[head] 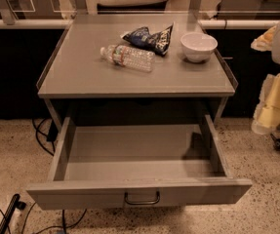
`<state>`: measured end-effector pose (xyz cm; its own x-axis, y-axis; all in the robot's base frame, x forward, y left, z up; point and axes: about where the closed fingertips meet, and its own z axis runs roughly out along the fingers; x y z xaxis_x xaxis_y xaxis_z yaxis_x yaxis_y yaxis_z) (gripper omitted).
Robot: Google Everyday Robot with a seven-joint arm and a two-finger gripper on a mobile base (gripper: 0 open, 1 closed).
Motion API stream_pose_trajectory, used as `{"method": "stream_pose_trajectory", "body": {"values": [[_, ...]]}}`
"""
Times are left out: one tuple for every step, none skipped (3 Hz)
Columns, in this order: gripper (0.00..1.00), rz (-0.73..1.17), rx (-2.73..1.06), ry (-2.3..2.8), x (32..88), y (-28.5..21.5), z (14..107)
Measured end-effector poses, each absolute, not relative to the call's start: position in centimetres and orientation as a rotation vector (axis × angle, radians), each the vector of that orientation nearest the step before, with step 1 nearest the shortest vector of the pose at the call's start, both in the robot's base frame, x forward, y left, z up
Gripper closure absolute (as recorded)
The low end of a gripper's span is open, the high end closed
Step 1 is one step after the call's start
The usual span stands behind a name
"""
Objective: Close top drawer
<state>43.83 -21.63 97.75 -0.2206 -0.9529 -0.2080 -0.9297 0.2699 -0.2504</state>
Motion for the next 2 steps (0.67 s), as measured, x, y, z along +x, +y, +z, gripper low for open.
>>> {"method": "stream_pose_trajectory", "body": {"values": [[0.0, -0.106, -1.722, 2.218, 43.4, -22.0, 97.1], [0.0, -0.037, -1.705, 2.224, 41.9, -22.9, 94.7]]}}
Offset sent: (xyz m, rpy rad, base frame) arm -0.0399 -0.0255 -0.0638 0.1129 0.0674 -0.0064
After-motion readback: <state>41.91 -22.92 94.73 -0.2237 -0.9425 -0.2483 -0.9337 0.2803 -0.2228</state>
